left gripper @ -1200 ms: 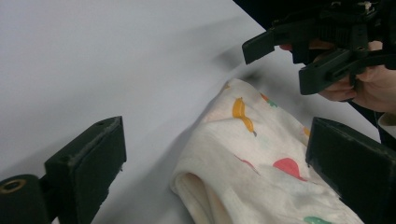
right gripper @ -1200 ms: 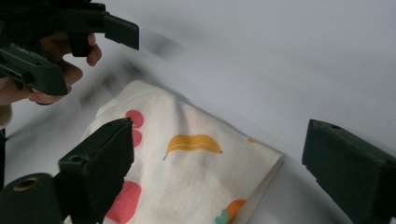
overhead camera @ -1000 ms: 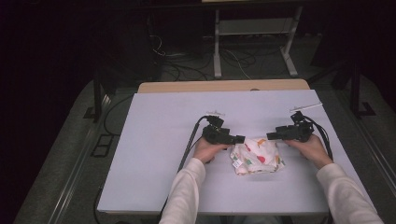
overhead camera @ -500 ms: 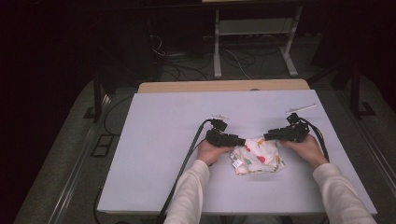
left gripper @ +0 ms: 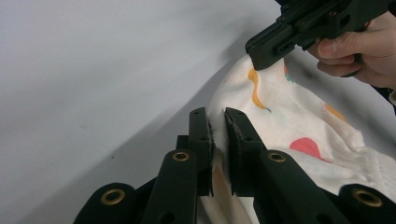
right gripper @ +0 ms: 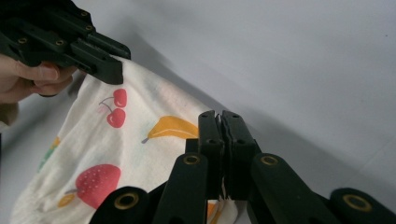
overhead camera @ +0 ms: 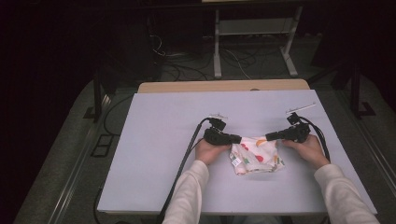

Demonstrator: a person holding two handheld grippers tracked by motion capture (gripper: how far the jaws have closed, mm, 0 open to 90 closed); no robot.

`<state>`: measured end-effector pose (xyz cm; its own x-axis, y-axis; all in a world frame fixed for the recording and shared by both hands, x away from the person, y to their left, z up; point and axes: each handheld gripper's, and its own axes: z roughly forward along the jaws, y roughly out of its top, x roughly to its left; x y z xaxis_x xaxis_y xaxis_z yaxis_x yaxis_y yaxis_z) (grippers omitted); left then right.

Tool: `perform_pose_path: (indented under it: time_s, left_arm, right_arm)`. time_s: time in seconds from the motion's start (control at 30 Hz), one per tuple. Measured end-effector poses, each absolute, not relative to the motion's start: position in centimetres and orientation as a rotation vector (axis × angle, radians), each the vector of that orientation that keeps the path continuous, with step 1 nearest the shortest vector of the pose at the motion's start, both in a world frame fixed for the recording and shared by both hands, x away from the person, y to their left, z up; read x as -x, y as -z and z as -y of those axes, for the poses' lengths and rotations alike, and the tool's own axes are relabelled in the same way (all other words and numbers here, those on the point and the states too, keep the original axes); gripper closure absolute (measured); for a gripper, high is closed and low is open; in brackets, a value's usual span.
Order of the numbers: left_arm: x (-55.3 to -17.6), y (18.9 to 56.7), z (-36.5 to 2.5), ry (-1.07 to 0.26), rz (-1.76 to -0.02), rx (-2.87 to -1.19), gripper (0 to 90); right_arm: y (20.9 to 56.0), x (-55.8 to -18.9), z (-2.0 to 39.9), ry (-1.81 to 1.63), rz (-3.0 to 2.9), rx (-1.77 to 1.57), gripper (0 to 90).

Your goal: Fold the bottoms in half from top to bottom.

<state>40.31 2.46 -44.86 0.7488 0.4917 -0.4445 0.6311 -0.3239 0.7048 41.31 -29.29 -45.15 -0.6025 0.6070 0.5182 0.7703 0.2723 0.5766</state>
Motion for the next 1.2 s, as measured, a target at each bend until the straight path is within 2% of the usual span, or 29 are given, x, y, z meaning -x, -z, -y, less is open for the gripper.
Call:
perform_pose_path:
  time_s: [0.27, 0.5, 0.93, 1.2]
  left_arm:
    - [-40.4, 43.1, -4.4, 0.113, -0.848, -2.012, 80.8]
    - [-41.0, 42.3, -6.5, 0.041, -0.857, -2.054, 80.7]
    - [-42.8, 42.3, -8.4, -0.023, -0.865, -2.044, 80.6]
    - [-44.4, 44.0, -8.4, -0.046, -0.879, -2.048, 80.6]
  right_arm:
    - [44.6, -41.3, 27.9, 1.276, 2.288, 1.302, 86.4]
    - [44.3, -41.8, 25.0, 1.263, 2.298, 1.292, 86.4]
    - [43.1, -43.5, 22.5, 1.290, 2.358, 1.281, 86.4]
    - [44.3, -44.9, 21.7, 1.248, 2.375, 1.331, 86.3]
